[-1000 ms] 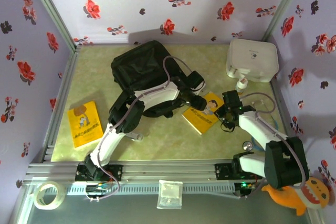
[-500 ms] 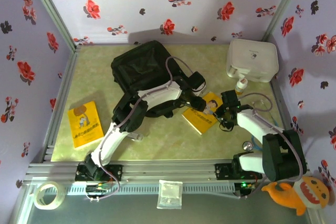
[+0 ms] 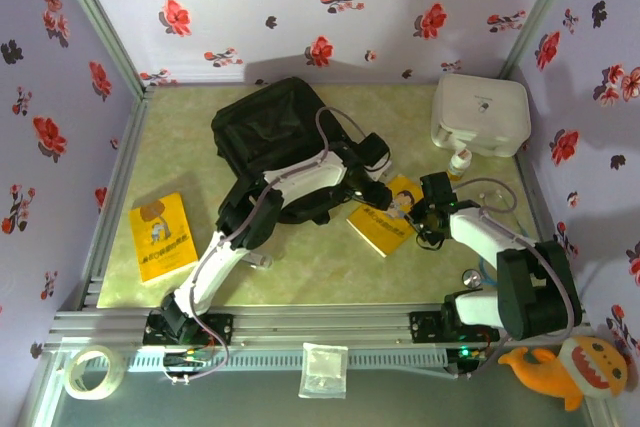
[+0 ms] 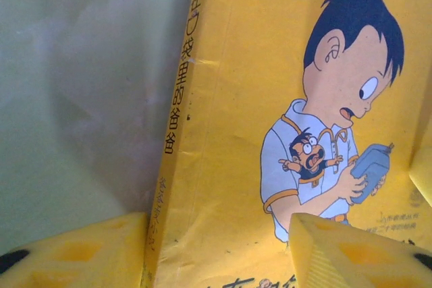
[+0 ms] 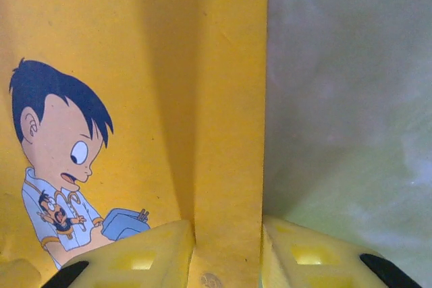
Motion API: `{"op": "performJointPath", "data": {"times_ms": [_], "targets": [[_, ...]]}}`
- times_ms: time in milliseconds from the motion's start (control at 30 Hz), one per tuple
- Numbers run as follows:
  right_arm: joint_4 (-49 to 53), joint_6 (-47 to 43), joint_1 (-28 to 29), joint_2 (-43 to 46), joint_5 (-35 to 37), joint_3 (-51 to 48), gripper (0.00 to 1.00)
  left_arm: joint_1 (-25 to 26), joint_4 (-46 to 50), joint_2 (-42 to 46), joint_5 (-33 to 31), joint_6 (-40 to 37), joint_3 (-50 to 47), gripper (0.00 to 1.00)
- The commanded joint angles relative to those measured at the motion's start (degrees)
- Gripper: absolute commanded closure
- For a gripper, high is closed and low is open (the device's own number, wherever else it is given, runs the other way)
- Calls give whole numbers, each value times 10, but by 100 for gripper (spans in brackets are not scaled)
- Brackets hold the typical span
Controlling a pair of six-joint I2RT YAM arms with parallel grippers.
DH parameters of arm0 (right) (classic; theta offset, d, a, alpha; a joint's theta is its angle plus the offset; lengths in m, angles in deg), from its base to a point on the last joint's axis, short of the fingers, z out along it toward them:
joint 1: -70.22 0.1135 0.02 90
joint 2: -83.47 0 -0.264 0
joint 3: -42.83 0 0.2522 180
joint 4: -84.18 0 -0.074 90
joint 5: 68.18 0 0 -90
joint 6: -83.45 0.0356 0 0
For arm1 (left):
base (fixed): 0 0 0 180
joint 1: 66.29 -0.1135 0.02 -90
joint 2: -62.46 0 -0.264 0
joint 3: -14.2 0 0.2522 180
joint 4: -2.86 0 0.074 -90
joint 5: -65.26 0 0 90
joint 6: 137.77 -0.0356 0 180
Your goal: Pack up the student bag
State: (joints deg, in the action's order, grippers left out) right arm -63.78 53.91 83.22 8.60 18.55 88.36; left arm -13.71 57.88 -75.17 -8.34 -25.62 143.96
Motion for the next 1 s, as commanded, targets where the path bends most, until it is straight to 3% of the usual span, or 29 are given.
{"op": "performJointPath", "data": {"times_ms": [0,233,667,967], "targets": [[-24,16,-3,-23,-13,-15,69,11,-17,40,102,10,15,45],[-59,10,-3,-59,-21,18,70,-2,-64,82,143,33,-17,57],[-94,10,-3,-91,-38,21,70,-2,-88,79,164,40,-64,66],[-79,2,-4,-78,-22,24,69,-12,-88,90,163,45,-65,82]]}}
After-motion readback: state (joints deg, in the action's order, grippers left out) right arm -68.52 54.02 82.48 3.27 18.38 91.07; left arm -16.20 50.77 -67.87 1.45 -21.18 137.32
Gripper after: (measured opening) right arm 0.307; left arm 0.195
